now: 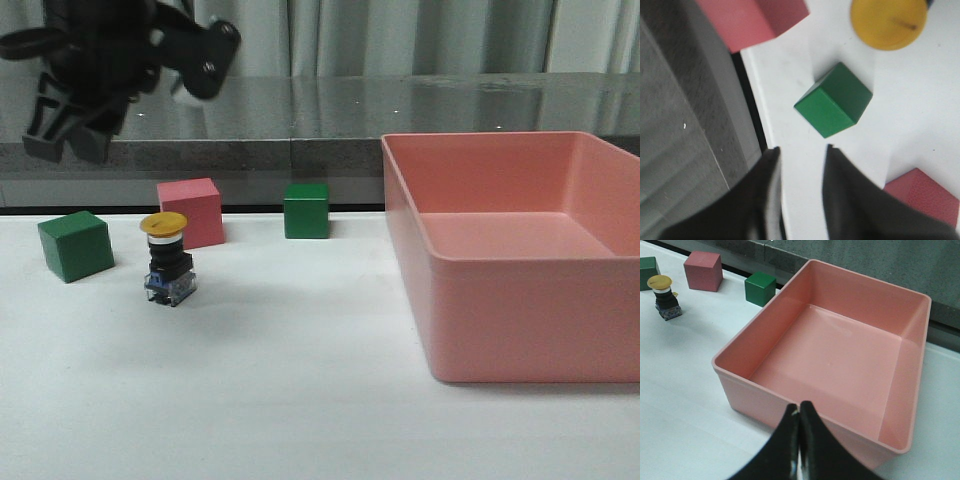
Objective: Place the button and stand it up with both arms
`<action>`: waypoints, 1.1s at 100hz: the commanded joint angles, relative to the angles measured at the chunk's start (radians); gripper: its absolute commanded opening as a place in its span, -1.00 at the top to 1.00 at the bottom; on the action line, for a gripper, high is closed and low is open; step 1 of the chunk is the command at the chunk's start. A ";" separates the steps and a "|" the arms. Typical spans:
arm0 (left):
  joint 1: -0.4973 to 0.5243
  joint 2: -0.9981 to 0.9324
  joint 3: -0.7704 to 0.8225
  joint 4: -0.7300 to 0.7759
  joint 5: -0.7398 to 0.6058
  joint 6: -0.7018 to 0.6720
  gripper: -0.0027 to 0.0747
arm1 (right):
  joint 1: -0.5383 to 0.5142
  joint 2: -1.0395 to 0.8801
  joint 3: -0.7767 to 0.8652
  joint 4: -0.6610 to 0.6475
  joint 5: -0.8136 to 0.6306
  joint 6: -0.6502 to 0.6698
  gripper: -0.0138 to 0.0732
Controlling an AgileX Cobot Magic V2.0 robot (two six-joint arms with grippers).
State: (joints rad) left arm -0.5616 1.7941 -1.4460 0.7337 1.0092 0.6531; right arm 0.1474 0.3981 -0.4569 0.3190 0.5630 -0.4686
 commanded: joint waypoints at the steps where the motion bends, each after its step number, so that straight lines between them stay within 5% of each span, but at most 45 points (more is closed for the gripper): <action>1: 0.055 -0.126 -0.031 -0.048 -0.003 -0.094 0.97 | -0.006 0.006 -0.026 0.009 -0.060 -0.001 0.82; 35: 0.267 -0.487 0.087 -0.635 -0.372 -0.161 0.98 | -0.006 0.006 -0.026 0.009 -0.060 -0.001 0.82; 78: 0.267 -0.996 0.758 -0.754 -0.843 -0.165 0.98 | -0.006 0.006 -0.026 0.009 -0.058 -0.001 0.82; 110: 0.268 -1.285 1.088 -0.775 -0.949 -0.167 0.98 | -0.006 0.006 -0.026 0.009 -0.058 -0.001 0.82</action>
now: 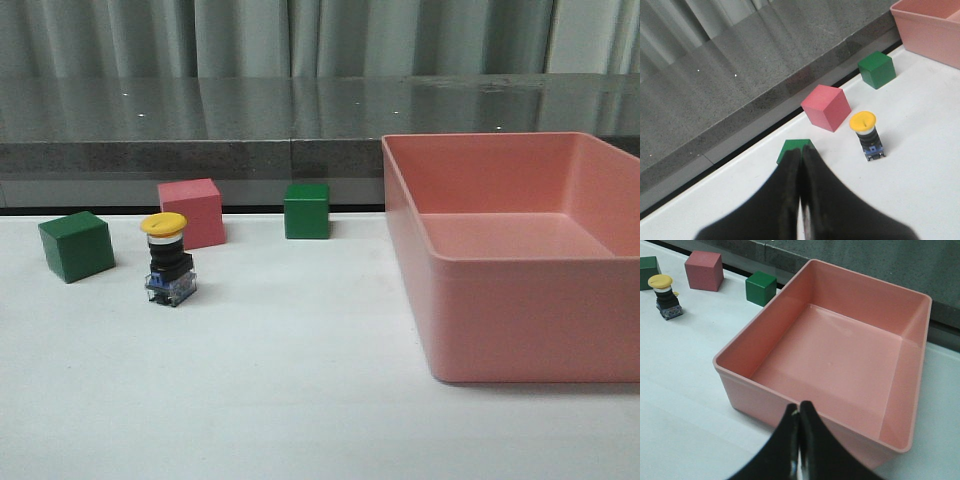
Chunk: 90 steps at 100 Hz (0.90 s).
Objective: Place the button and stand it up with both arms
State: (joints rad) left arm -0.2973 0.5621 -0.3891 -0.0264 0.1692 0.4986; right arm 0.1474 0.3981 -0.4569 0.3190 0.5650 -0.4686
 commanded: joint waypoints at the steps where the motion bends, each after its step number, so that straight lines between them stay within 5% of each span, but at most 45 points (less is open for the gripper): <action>1: 0.004 -0.056 0.041 -0.015 -0.111 -0.012 0.98 | -0.006 0.006 -0.026 0.009 -0.060 -0.001 0.82; 72: 0.004 -0.087 0.114 -0.015 -0.108 -0.012 0.98 | -0.006 0.006 -0.026 0.009 -0.060 -0.001 0.82; 90: 0.004 -0.087 0.114 -0.015 -0.230 -0.012 0.98 | -0.006 0.006 -0.026 0.009 -0.060 -0.001 0.82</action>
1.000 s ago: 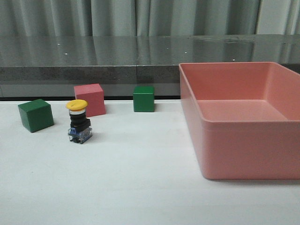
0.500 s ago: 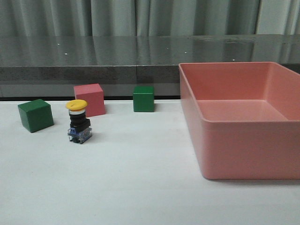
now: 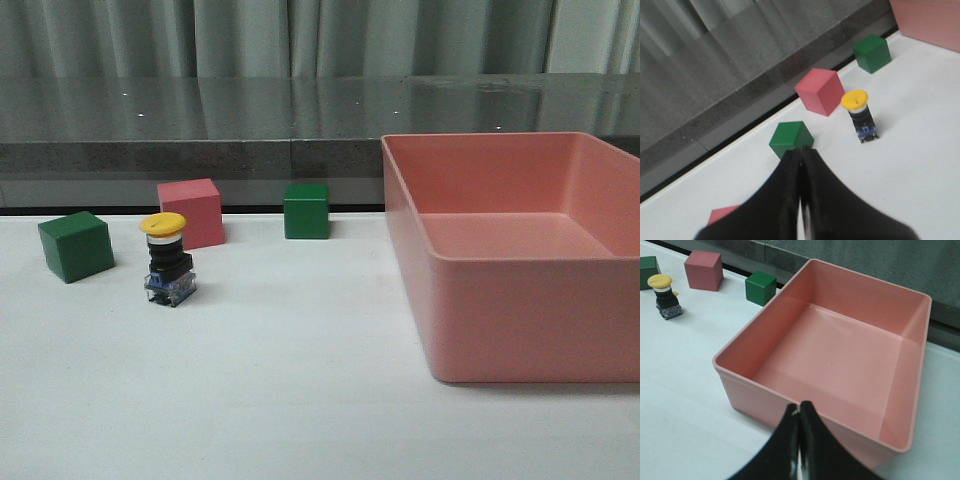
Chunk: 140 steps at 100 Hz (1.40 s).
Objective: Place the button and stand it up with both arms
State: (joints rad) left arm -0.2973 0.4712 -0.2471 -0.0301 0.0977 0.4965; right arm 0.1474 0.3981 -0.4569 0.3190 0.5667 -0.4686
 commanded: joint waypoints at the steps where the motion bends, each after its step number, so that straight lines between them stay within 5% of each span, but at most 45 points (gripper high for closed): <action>1: 0.004 0.004 -0.028 -0.009 -0.164 -0.010 0.98 | -0.006 0.006 -0.026 0.009 -0.062 -0.001 0.82; 21: 0.007 -0.015 -0.027 0.015 -0.270 -0.033 0.98 | -0.006 0.006 -0.026 0.009 -0.062 -0.001 0.82; 40: 0.125 -0.147 0.002 0.122 -0.172 -0.336 0.98 | -0.006 0.006 -0.026 0.009 -0.062 -0.001 0.82; 56: 0.235 -0.308 0.075 0.142 -0.128 -0.424 0.98 | -0.006 0.006 -0.026 0.009 -0.062 -0.001 0.82; 74: 0.246 -0.518 0.176 0.192 -0.064 -0.510 0.98 | -0.006 0.006 -0.026 0.009 -0.062 -0.001 0.82; 92: 0.242 -0.503 0.267 0.311 -0.085 -0.720 0.98 | -0.006 0.007 -0.026 0.009 -0.056 -0.001 0.82; 140: 0.242 -0.507 0.292 0.178 -0.062 -0.747 0.98 | -0.006 0.007 -0.026 0.009 -0.055 -0.001 0.82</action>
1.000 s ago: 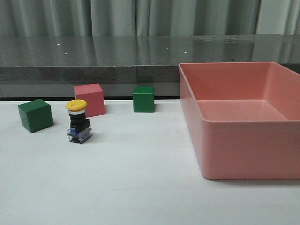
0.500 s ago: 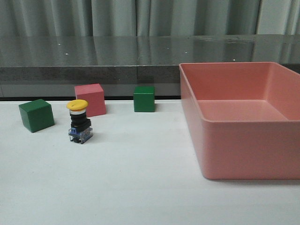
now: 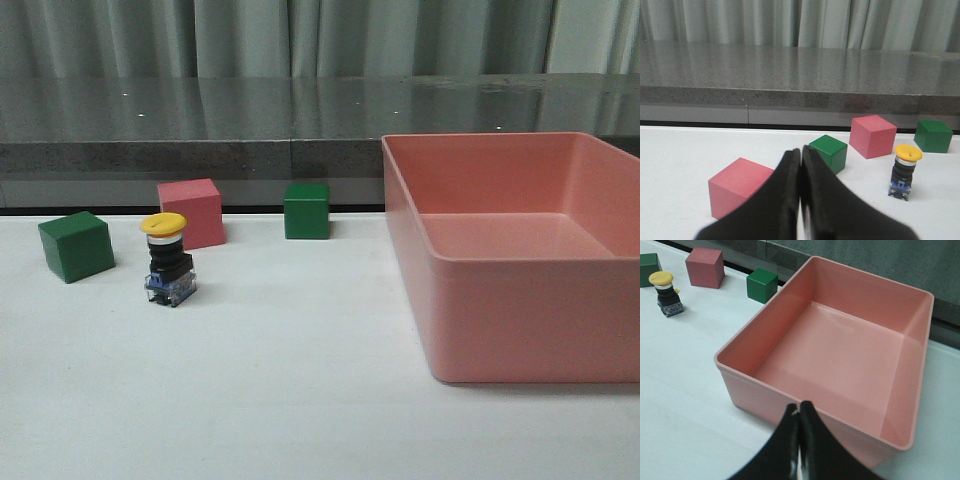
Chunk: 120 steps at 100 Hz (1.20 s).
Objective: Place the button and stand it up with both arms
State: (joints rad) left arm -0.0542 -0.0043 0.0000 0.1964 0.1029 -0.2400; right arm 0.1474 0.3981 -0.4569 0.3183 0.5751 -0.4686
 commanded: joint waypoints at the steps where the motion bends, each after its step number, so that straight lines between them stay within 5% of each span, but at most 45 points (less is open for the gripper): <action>1: -0.001 -0.032 0.045 -0.053 -0.067 -0.011 0.98 | -0.006 0.007 -0.026 0.009 -0.063 -0.001 0.82; 88: -0.001 -0.032 0.045 -0.074 -0.065 -0.011 0.98 | -0.006 0.007 -0.023 0.013 -0.086 0.000 0.82; 105: -0.001 -0.032 0.045 -0.074 -0.065 -0.011 0.98 | -0.006 -0.008 0.060 -0.013 -0.330 0.054 0.82; 120: -0.001 -0.032 0.045 -0.074 -0.065 -0.011 0.98 | -0.006 -0.094 0.199 -0.185 -0.525 0.262 0.82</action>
State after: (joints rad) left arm -0.0542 -0.0043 0.0000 0.1312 0.1108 -0.2408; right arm 0.1474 0.3494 -0.2937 0.2330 0.2189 -0.3251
